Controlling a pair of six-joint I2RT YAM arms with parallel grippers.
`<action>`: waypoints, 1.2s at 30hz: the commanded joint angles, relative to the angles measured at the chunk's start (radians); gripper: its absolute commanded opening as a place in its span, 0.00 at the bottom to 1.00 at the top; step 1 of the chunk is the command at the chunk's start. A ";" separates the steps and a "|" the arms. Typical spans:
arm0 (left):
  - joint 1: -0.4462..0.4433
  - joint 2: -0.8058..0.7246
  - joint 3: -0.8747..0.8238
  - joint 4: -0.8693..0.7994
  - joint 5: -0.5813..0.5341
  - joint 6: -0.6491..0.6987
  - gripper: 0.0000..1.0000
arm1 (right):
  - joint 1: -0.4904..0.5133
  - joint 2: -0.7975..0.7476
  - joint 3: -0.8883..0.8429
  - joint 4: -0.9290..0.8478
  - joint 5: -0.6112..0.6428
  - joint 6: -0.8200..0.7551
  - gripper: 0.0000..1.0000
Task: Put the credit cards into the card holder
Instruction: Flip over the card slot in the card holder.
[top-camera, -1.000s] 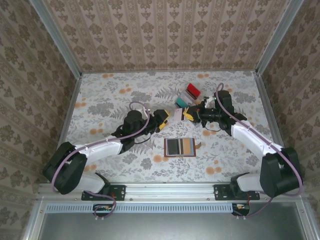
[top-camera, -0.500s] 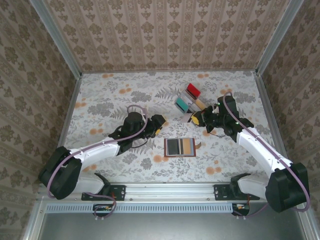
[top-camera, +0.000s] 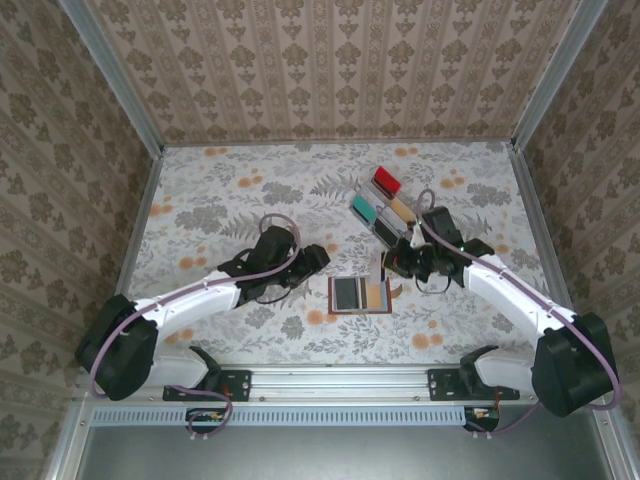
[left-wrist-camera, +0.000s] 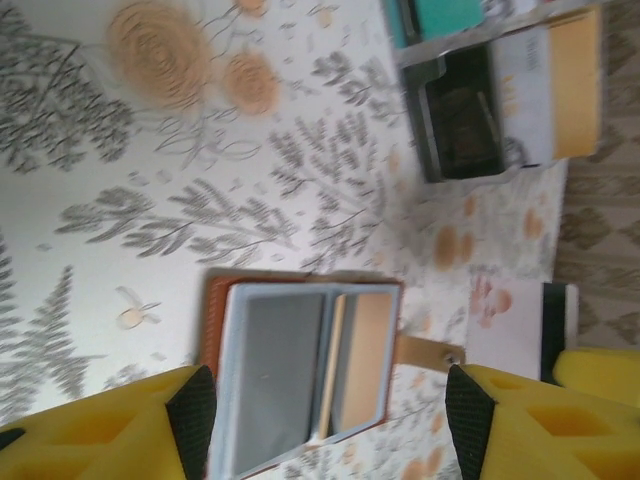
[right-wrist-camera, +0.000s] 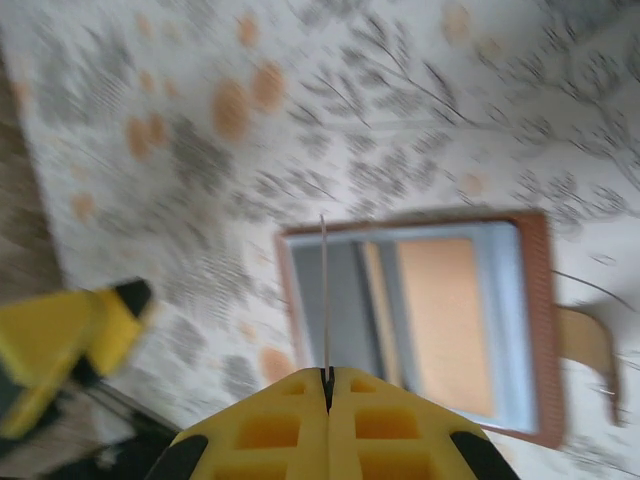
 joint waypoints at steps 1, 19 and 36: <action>-0.024 -0.012 -0.004 -0.094 -0.044 0.067 0.66 | 0.006 -0.070 -0.096 -0.043 0.089 -0.173 0.00; -0.093 0.152 0.049 -0.079 -0.060 0.106 0.60 | 0.006 -0.045 -0.204 0.106 0.108 -0.264 0.00; -0.126 0.277 0.064 -0.024 -0.045 0.099 0.54 | 0.006 -0.018 -0.236 0.249 -0.002 -0.171 0.00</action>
